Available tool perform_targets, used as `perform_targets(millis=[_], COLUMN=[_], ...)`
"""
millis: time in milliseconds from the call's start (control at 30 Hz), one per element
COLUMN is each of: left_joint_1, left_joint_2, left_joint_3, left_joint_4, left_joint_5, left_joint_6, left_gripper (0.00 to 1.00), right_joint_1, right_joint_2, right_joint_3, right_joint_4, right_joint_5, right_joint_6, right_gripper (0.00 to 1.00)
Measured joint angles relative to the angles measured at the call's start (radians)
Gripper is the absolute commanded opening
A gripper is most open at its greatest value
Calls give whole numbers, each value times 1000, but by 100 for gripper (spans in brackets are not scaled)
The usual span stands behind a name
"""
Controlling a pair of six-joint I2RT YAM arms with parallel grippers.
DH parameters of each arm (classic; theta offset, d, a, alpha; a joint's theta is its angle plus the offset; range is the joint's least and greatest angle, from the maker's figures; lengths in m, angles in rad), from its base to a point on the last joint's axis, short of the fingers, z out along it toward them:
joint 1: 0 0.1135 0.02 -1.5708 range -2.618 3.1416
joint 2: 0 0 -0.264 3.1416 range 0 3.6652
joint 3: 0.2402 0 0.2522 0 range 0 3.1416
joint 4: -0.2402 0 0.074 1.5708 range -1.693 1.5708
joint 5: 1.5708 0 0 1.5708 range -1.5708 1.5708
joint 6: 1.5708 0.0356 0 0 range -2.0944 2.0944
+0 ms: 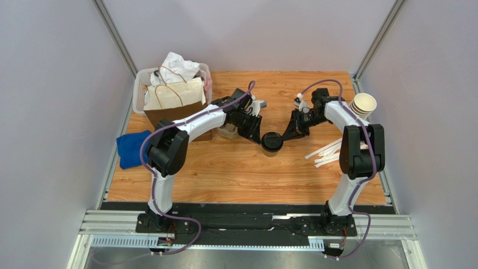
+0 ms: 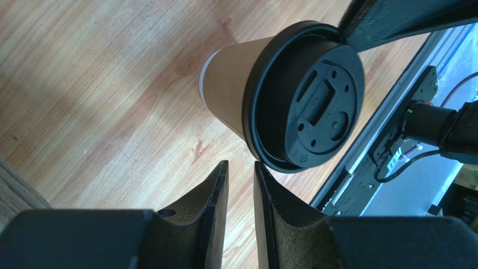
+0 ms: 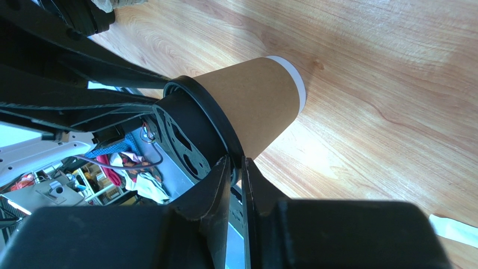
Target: Pack the takeout coffee
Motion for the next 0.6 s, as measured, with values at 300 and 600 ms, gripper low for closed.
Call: perform_targets(millis=[300,600], left_joint_1=[1,30], left_joint_2=[20,-72], left_joint_3=[-14,-145], left_joint_4=[23,155], left_joint_5=[5,94], left_joint_6=[-1,-72], left_gripper=[32,33], right_joint_1=[1,7], right_joint_2=[0,0], right_joint_3=[-8,-34], right_joint_4=[4,13], right_joint_5=[-6,-3], right_joint_6=[1,4], right_gripper=[14,14])
